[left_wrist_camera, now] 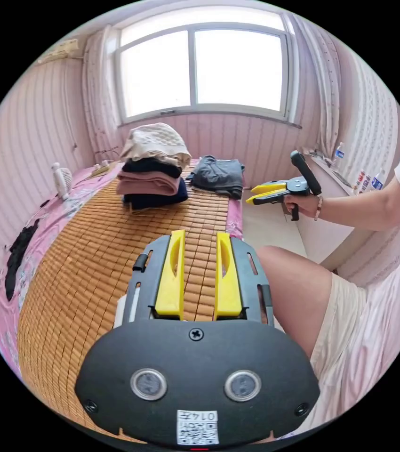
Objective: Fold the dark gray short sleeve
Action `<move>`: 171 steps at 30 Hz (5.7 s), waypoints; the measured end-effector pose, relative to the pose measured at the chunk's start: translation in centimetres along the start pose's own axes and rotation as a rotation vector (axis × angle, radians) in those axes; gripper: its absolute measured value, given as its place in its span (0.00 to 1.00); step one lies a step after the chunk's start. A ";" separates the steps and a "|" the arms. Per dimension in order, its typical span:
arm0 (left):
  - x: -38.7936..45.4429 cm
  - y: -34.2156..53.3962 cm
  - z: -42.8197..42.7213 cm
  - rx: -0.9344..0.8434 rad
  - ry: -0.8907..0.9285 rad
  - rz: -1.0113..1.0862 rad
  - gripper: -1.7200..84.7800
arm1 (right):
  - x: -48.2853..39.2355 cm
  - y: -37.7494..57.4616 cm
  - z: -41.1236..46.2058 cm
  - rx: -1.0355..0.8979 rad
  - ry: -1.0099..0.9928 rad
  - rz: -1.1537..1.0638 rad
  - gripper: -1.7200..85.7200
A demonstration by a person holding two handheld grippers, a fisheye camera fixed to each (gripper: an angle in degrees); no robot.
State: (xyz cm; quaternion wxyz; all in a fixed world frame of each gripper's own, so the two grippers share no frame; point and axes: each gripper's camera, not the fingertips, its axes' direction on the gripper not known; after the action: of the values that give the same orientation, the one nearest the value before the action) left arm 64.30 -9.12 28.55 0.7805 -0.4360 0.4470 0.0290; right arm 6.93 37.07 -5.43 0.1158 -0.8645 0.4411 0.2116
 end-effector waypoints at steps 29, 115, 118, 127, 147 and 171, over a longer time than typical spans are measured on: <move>-7.5 -13.6 0.3 0.159 0.021 -0.150 0.04 | -7.8 -15.0 -13.1 0.385 -0.878 -0.155 0.04; 17.3 54.4 -98.5 0.979 -0.820 -0.242 0.01 | -23.2 -27.7 -53.9 0.890 -1.254 -0.572 0.03; 15.7 53.8 -98.4 0.948 -0.843 -0.258 0.01 | -25.3 -29.8 -52.5 0.836 -1.180 -0.564 0.03; -6.7 53.5 -83.7 0.486 -0.801 -0.673 0.01 | -38.6 -38.7 -30.7 0.290 -0.793 -0.426 0.03; -20.3 63.9 -53.7 0.076 -0.487 -1.025 0.01 | -39.6 -22.6 -2.8 -0.031 -0.637 -0.292 0.03; -17.4 71.7 -33.2 -0.385 -0.144 -1.236 0.03 | -36.4 -1.6 9.0 -0.527 -0.553 -0.334 0.02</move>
State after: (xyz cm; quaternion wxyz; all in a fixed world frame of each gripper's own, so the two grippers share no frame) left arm 0.32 17.75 -13.15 0.5891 -0.7419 0.0472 -0.3168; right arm -13.11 67.51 3.64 0.0374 -0.8348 0.1781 0.5196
